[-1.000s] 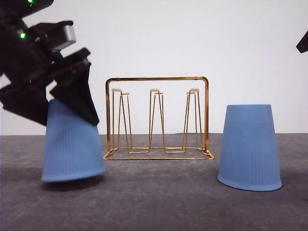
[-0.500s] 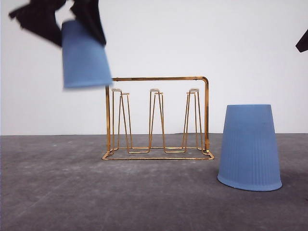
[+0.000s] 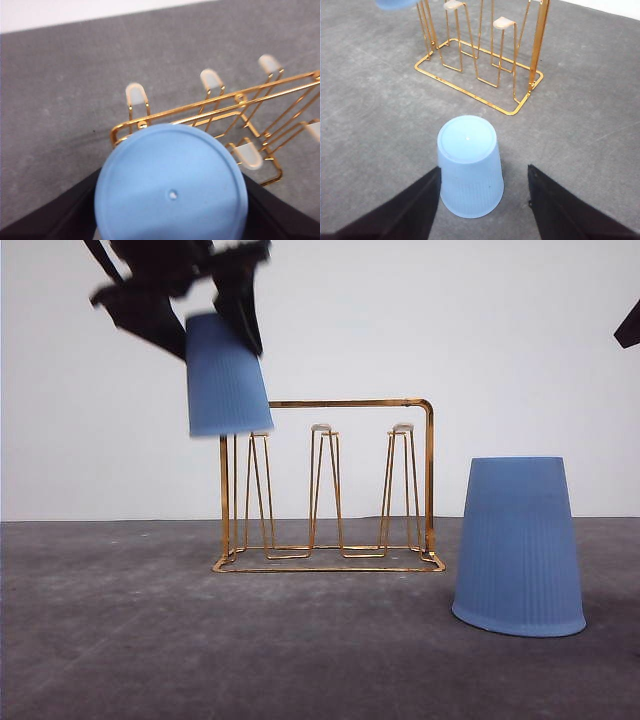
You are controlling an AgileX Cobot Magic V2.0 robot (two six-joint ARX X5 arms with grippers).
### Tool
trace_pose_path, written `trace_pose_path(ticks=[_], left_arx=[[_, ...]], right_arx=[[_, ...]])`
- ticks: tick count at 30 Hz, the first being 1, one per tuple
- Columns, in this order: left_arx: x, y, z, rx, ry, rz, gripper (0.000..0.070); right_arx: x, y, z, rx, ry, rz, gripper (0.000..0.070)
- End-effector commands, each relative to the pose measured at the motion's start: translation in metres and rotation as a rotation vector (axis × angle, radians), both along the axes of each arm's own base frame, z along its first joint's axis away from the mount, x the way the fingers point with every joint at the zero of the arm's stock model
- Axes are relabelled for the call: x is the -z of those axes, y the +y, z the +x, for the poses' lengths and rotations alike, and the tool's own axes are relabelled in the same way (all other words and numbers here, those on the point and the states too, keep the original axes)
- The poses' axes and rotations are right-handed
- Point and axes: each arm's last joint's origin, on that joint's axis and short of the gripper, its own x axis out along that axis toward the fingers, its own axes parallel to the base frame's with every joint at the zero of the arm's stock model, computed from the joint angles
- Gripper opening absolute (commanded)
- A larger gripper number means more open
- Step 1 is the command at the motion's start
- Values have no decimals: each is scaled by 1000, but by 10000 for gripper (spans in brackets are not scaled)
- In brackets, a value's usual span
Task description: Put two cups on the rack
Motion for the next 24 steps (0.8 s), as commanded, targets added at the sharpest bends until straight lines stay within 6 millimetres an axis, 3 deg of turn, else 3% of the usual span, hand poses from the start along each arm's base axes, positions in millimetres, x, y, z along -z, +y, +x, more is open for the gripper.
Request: trace_pose_path(ticks=[1,14,16,20,24], left_arx=[[3,-6,9,1,-9,-4,383],[65,-24,41,1,115,64,395],[66,-25,41,2,119,66,419],[63,-25,40,13,117,58,580],[48,-21,34,26,170,82,592]], right_arx=[[-4,1,0,0,-14,10,352],[-4,1,0,0,-14,10,352],[-4,1,0,0,-14,10,351],[-4,1,0,0,-14,10,352],[-4,1,0,0,-14,10,352]])
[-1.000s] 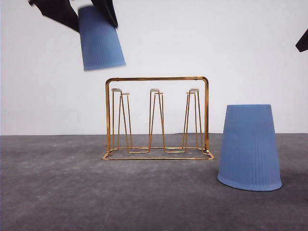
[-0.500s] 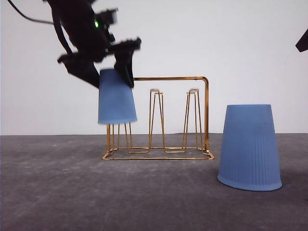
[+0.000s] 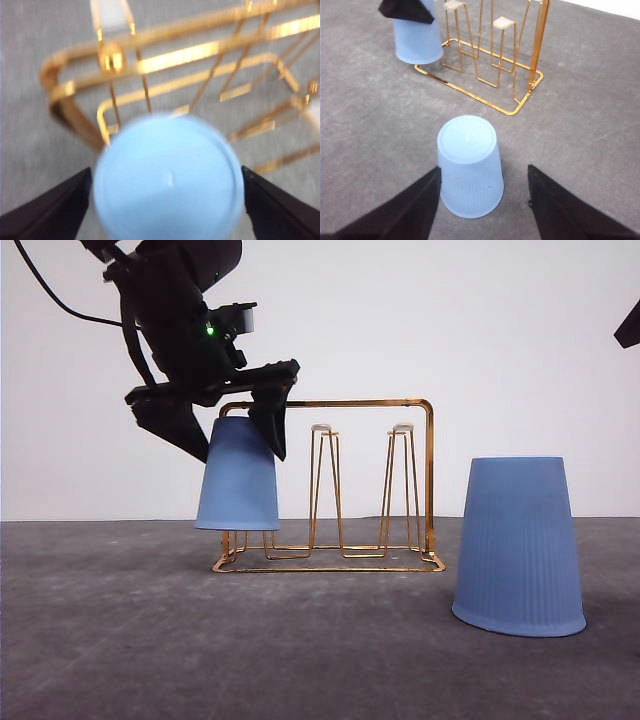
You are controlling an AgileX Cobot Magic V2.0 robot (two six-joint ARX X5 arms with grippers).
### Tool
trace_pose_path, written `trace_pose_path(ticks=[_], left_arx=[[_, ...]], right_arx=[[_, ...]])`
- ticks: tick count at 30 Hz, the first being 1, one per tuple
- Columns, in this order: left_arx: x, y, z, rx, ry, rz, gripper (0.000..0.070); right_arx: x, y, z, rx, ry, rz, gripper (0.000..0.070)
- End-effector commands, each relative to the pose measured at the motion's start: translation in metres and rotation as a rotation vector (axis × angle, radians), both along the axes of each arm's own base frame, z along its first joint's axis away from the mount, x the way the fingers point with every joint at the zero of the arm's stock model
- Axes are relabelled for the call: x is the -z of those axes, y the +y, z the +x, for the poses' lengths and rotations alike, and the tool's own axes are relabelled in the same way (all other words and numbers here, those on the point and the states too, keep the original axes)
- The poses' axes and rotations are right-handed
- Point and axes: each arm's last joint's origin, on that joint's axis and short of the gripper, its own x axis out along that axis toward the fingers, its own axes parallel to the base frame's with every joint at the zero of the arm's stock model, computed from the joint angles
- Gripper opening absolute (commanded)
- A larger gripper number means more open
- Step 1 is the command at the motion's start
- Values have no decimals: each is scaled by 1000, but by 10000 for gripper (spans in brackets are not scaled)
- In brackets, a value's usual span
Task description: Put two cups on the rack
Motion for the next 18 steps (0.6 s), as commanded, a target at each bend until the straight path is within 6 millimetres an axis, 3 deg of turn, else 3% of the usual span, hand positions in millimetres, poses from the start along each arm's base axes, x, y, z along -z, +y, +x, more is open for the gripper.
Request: trace_pose_path(ticks=[1,5,9,13,18], left_arx=[[-23,0,-2,18,-2,-6,592],[-50,8,-14,64,134,-2,591],[-66,18,-29,121,230,-32,566],[-69,26,-44,160,275,-27,467],[-58,40,-70,160,262,-45,464]], right_arx=[[-4,1,0,0,-14,10,352],[-4,1,0,0,-12,13,352],[-4,1,0,3,-1,29,352],[-4,1,0,19,22,58,352],[-3,1,1,18,30,57,376]])
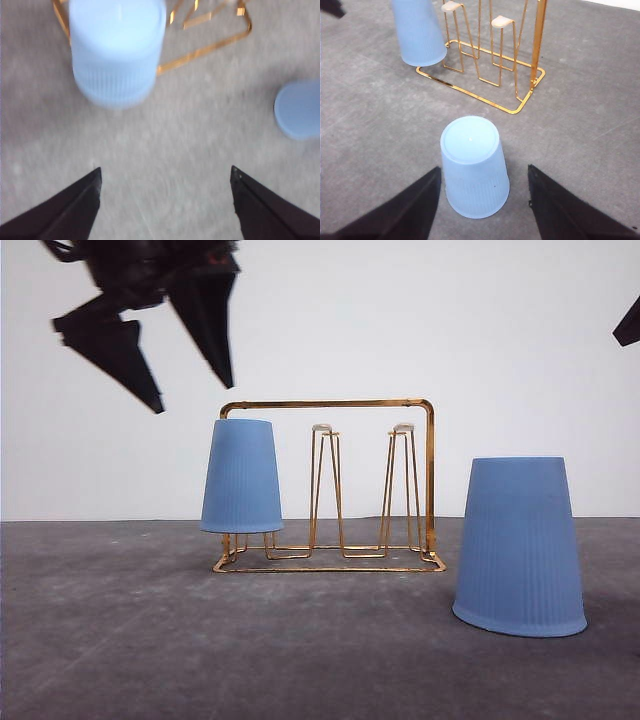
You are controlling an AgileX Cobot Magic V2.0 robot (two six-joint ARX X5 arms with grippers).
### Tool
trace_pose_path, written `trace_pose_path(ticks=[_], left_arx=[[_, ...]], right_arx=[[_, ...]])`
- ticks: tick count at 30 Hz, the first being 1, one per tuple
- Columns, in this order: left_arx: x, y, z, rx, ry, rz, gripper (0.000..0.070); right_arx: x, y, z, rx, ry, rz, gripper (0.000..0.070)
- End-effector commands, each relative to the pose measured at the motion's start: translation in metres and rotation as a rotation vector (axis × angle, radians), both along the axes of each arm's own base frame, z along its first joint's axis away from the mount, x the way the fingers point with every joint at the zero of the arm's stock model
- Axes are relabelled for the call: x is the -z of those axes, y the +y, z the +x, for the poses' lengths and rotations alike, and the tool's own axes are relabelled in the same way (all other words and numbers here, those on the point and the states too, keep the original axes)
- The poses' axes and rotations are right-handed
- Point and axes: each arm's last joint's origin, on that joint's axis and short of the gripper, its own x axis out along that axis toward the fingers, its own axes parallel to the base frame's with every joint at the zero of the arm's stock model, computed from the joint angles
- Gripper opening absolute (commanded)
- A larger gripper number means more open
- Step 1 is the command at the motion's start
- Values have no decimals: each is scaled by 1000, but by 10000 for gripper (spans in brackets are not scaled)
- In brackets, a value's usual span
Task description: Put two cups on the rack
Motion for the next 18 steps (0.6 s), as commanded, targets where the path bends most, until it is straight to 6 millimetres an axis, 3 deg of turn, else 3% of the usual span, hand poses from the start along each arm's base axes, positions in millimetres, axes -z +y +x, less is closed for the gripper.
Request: trace_pose_path(ticks=[1,4,8,11,13,18], left_arx=[[4,4,-10,10,-24,-23,464],[23,18,-33,-25,-28,-68,464],[50,37,-66,-94,-18,-106,464],[64,50,-89,-141,-13,-135,464],[67,56,-102,-167,-19,-159,464],[58,65,-120,-176,-84,-210,465]], right_arx=[[-3,1,2,-3,4,16,399],[0,4,5,-16,29,12,463],[6,10,14,-37,95,14,481],[11,17,23,-49,146,28,573],[15,22,30,-53,173,33,612],[28,35,51,-16,212,-6,620]])
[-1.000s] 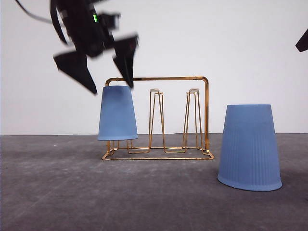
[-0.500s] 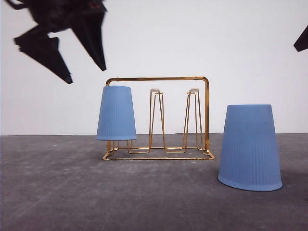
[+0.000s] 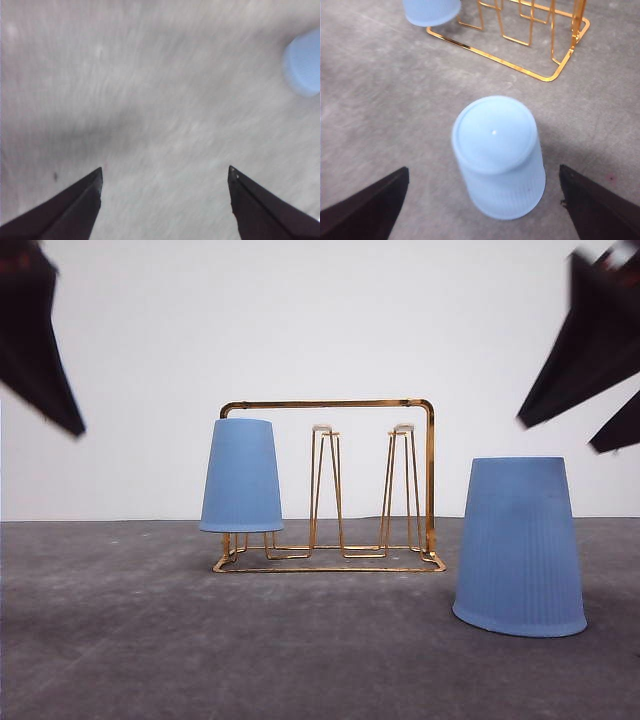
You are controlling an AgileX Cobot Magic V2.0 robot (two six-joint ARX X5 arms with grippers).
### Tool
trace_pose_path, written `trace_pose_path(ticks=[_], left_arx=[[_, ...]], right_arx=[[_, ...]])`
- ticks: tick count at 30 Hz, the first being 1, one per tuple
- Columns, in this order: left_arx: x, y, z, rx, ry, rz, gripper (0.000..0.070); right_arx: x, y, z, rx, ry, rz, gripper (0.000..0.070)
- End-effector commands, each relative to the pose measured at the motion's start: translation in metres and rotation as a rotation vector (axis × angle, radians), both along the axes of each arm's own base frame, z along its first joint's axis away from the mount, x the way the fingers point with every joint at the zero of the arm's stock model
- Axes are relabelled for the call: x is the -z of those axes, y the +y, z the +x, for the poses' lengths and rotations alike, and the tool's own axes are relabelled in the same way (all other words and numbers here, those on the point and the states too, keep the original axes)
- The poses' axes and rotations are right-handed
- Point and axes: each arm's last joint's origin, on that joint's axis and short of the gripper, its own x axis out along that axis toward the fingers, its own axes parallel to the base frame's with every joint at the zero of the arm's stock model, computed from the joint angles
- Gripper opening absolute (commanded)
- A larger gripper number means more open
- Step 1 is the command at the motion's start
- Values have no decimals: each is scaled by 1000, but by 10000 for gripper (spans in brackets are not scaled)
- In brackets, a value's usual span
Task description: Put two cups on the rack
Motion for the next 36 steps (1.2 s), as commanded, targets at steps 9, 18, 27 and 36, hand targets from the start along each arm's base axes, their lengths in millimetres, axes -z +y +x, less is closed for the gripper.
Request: trace_pose_path(ticks=[9,18,27,36], left_arx=[[-13,3,-7,-13,-71,-50,466],[-13,3,-7,-13,-71,-51,466],[-13,3,-7,-13,-71,-50,466],[-13,3,-7,-13,-71,-50,466]], right_arx=[[27,17,38,45,61,-17,621],[47,23,53,27,114,-26,573],[41,24,54,14,203,-42,411],[-39,29,69,32,261,-83,411]])
